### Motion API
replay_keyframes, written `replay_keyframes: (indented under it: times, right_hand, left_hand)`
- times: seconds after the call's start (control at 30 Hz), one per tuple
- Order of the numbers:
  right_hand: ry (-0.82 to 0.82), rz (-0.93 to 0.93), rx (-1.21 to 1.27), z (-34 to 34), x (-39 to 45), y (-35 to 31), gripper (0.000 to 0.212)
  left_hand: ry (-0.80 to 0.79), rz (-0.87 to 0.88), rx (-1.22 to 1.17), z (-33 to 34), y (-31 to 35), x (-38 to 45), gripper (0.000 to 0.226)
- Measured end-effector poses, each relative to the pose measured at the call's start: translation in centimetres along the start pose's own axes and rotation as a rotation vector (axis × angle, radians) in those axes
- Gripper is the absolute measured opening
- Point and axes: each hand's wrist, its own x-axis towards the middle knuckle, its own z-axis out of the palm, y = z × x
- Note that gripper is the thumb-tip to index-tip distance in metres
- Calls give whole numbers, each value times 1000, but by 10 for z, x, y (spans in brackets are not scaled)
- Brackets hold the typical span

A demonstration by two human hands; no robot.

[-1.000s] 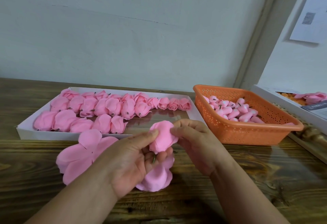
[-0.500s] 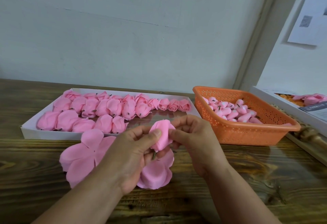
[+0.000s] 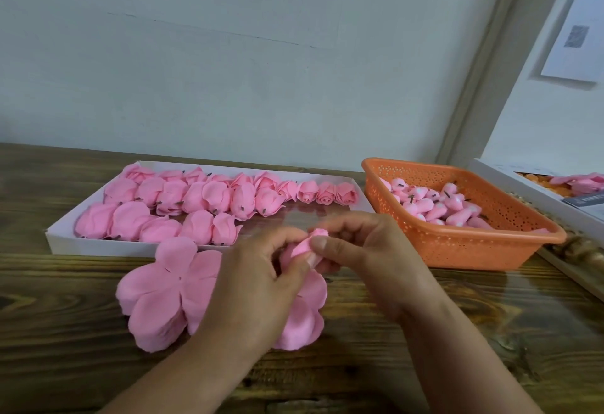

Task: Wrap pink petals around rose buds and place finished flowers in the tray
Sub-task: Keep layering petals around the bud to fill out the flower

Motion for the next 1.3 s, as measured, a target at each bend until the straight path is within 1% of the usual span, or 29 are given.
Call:
replay_keyframes:
  times: [0.07, 0.13, 0.17, 0.23, 0.3, 0.33, 0.4, 0.53, 0.57, 0.63, 0.67, 0.7, 0.73, 0.77, 0.8, 0.83, 0.87, 0.9, 0.93, 1.0, 1.03, 1.07, 1.1, 1.17, 1.27, 1.3]
  right_hand:
    - [-8, -12, -39, -2, -1, -1, 4]
    - [-18, -26, -85, -4, -2, -1, 6]
    - [-29, -41, -108, -5, -3, -2, 8]
    - [-61, -86, -118, -7, -4, -5, 11]
    - [-119, -135, -77, -7, -7, -9, 12]
    - [-156, -155, -44, -7, -8, -11, 10]
    - [-217, -184, 8, -6, -10, -14, 7]
    - [-312, -181, 53, -9, -11, -14, 6]
    - [-344, -160, 102, -9, -11, -14, 5]
    - [-385, -121, 190, -9, -10, -13, 8]
    - [-377, -115, 203, -8, -9, -11, 13]
    - [-346, -118, 198, -7, -8, -9, 16]
    - [-277, -131, 165, -6, -6, -6, 18]
    - [-158, -159, 96, -4, -5, -4, 20]
    - [5, -206, -5, -3, -4, 0, 19]
    - [182, -271, -113, -1, -5, 1, 16]
    - [316, -352, -217, 2, -7, 1, 10]
    - [369, -444, -312, 6, -9, -1, 4]
    - [350, -525, -395, 13, -12, -2, 4]
    - [223, -609, -544, 30, -15, 0, 22]
    - [199, -633, -653, 38, -16, 1, 31]
    - [211, -661, -767, 44, -15, 1, 35]
    - [238, -689, -858, 48, -14, 1, 34]
    - [276, -703, -924, 52, -10, -1, 25]
    - [315, -633, -896, 60, -10, -2, 17]
    - [333, -576, -847, 63, -11, -2, 14]
  left_hand:
    - [-40, -57, 36, -1, 1, 1, 27]
    - [-135, -205, -19, -6, 0, 5, 38]
    - [-215, -297, -82, -10, 1, 8, 38]
    - [-426, -473, -279, -18, 4, 13, 38]
    - [-607, -604, -466, -22, 4, 17, 42]
    - [-659, -643, -525, -22, 3, 16, 40]
    - [-705, -701, -632, -21, -1, 14, 34]
    - [-879, -750, -1008, -13, -1, 5, 25]
    - [-913, -754, -1064, -10, 2, 3, 26]
    - [-938, -772, -1080, -6, 10, 4, 28]
    - [-922, -794, -1053, -4, 15, 5, 29]
    - [-867, -816, -1011, -3, 19, 7, 28]
    - [-771, -829, -961, -2, 21, 9, 29]
    - [-649, -833, -916, -2, 22, 12, 30]
    - [-514, -828, -897, -4, 22, 16, 30]
    - [-383, -811, -900, -5, 21, 21, 31]
    - [-270, -782, -915, -6, 21, 26, 33]
    - [-173, -751, -937, -7, 20, 31, 35]
    - [-84, -734, -964, -8, 20, 35, 37]
    - [53, -738, -996, -7, 19, 41, 38]
    - [82, -746, -989, -5, 18, 42, 38]
    - [88, -755, -975, -4, 18, 42, 38]
    - [89, -763, -968, -3, 18, 41, 38]
    - [106, -762, -981, -1, 18, 39, 43]
    - [163, -696, -1011, 4, 15, 36, 65]
    - [183, -675, -1014, 5, 14, 35, 62]
